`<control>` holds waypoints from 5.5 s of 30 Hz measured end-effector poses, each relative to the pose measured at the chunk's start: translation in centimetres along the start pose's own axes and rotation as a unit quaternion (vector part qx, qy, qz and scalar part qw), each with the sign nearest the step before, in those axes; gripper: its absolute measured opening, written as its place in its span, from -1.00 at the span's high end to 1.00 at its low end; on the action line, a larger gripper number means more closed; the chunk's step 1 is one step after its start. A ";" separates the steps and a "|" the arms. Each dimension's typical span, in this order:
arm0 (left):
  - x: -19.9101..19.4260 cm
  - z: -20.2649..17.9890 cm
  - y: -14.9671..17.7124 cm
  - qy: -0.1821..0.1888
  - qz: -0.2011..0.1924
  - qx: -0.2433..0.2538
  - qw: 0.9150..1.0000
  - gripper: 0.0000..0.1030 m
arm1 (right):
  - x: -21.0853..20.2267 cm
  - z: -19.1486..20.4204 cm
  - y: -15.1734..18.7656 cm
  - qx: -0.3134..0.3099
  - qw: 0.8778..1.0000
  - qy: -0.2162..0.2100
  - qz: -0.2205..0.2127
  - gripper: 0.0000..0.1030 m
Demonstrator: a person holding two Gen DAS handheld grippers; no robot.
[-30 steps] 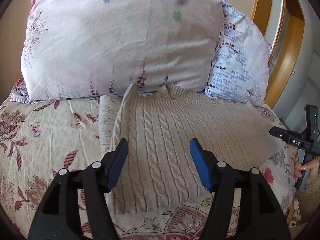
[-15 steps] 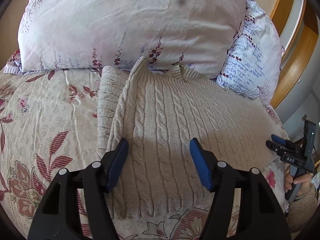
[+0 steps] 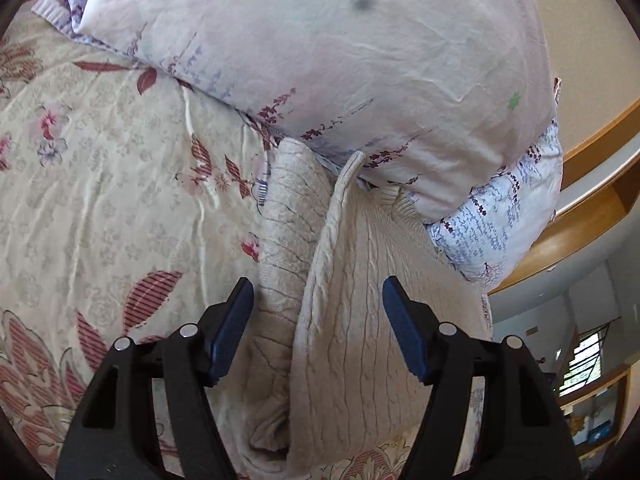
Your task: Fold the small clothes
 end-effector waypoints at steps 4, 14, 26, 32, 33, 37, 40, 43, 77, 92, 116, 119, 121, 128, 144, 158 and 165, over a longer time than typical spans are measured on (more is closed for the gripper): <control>0.9 -0.6 -0.8 0.006 -0.001 0.001 1.000 -0.29 | 0.5 0.1 0.0 0.003 1.000 -0.012 0.004 -0.63; 2.7 -0.7 -1.2 0.012 0.006 -0.026 1.000 0.33 | 0.0 0.1 0.1 0.018 0.999 -0.045 -0.001 -0.63; 1.5 -6.7 -1.5 0.037 -0.023 -0.012 0.999 0.64 | -0.5 0.2 -0.2 0.022 0.997 -0.070 -0.017 -0.63; 1.7 -14.8 -0.9 0.076 -0.033 0.002 0.997 0.67 | -1.6 0.1 -0.7 0.030 0.994 -0.095 -0.042 -0.63; 2.1 -16.2 -0.7 0.081 -0.032 0.003 0.996 0.67 | -1.8 0.1 -0.8 0.032 0.994 -0.098 -0.046 -0.63; 4.6 -21.8 0.9 0.094 -0.024 0.014 0.995 0.68 | -2.4 -0.3 -1.2 0.040 0.992 -0.104 -0.063 -0.63; 7.9 -25.6 2.3 0.106 -0.006 0.022 0.994 0.69 | -2.7 -0.6 -1.4 0.048 0.991 -0.106 -0.073 -0.63; 11.4 -28.7 4.4 0.117 0.017 0.030 0.993 0.69 | -3.1 -1.1 -1.6 0.059 0.989 -0.107 -0.083 -0.63; 12.7 -20.8 8.9 0.013 0.065 0.125 0.990 -0.36 | 2.2 -7.8 -7.1 0.167 0.983 0.023 0.069 -0.45; 14.6 -20.9 10.5 0.018 0.094 0.134 0.986 -0.35 | 2.9 -4.3 -11.8 -0.050 0.988 0.146 0.000 0.83; 12.6 -19.8 14.0 0.025 0.114 0.125 0.985 -0.06 | -1.7 -5.4 -2.8 -0.018 0.987 0.138 0.076 0.72; 12.8 -19.8 14.6 0.020 0.115 0.127 0.985 0.03 | -1.3 -6.6 -2.4 -0.006 0.984 0.156 0.082 0.74; 12.9 -19.8 14.8 0.015 0.113 0.132 0.985 0.04 | -0.8 -7.3 -2.2 -0.001 0.983 0.166 0.085 0.74; 12.9 -19.8 14.4 0.015 0.106 0.132 0.985 -0.22 | -0.7 -7.8 -2.0 0.017 0.984 0.154 0.086 0.63; 15.7 -19.9 9.1 0.059 0.112 0.057 0.990 -0.51 | 3.3 -8.5 -7.6 0.098 0.987 0.060 0.111 -0.39; 17.6 -21.6 9.2 0.049 0.116 0.109 0.986 -0.41 | 6.3 -6.7 -6.0 0.075 0.982 -0.013 0.173 -0.28; 17.9 -21.3 9.0 0.069 0.130 0.086 0.985 -0.05 | 6.9 -5.2 -5.7 0.077 0.981 -0.038 0.172 0.19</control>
Point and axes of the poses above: each gripper's, at about its wrist camera, not at the fingertips, and x roughly the way its jaws point, z to its left, y to its underside, the point moved 10 cm from there along x, roughly the way its jaws point, and after that the axes turned 3 degrees about z, right-handed, at the moved point
